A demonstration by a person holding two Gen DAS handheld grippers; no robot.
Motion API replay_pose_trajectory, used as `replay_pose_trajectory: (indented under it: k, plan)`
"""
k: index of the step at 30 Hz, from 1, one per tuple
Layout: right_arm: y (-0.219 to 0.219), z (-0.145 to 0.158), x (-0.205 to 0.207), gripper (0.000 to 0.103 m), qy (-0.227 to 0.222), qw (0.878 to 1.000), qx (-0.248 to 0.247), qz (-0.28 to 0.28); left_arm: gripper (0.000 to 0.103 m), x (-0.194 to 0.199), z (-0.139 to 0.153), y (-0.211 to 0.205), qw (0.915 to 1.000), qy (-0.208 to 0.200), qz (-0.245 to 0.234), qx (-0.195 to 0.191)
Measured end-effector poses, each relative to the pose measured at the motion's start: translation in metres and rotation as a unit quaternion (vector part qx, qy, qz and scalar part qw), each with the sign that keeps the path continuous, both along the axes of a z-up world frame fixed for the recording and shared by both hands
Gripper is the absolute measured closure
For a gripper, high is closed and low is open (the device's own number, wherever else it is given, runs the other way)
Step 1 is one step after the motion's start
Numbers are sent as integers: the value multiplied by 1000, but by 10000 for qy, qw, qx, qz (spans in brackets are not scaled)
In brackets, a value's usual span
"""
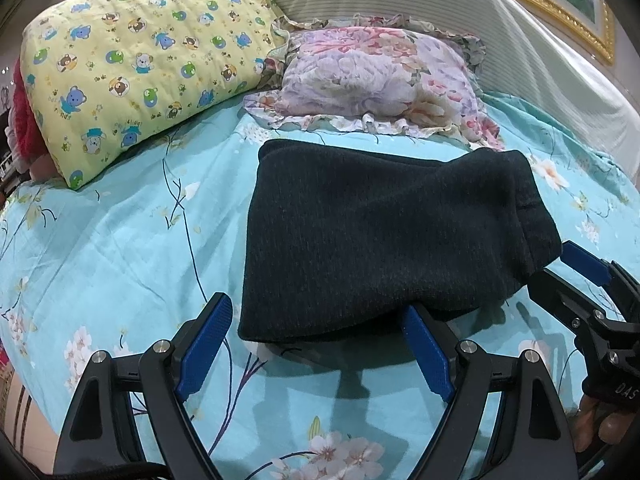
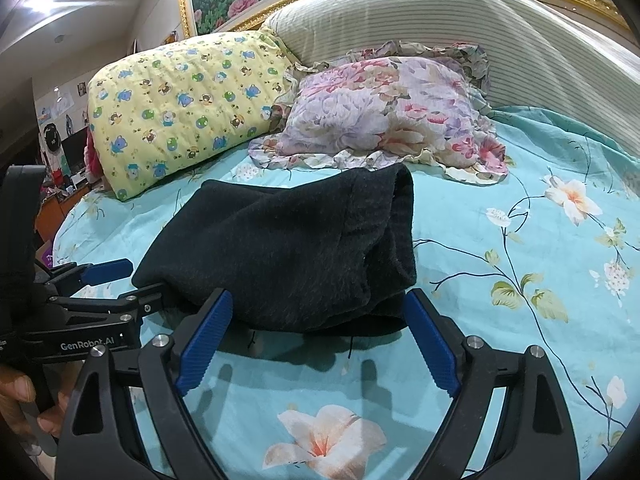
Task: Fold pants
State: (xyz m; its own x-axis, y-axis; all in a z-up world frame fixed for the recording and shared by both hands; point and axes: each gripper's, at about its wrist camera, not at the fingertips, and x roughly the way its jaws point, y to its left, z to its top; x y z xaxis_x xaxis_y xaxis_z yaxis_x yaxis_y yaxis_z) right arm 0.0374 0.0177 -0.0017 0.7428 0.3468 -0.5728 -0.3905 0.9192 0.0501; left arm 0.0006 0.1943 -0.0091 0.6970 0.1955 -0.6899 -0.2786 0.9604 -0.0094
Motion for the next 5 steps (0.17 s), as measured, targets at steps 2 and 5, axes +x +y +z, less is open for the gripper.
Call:
replay_pose_trajectory:
  k: [2, 5]
  plan:
    - [0, 1, 1, 14, 1, 10000, 17, -9, 17, 2, 2, 0, 10000, -6, 2, 26]
    - [-1, 2, 1, 14, -9, 10000, 52, -26, 17, 3, 3, 0, 10000, 9, 13, -2]
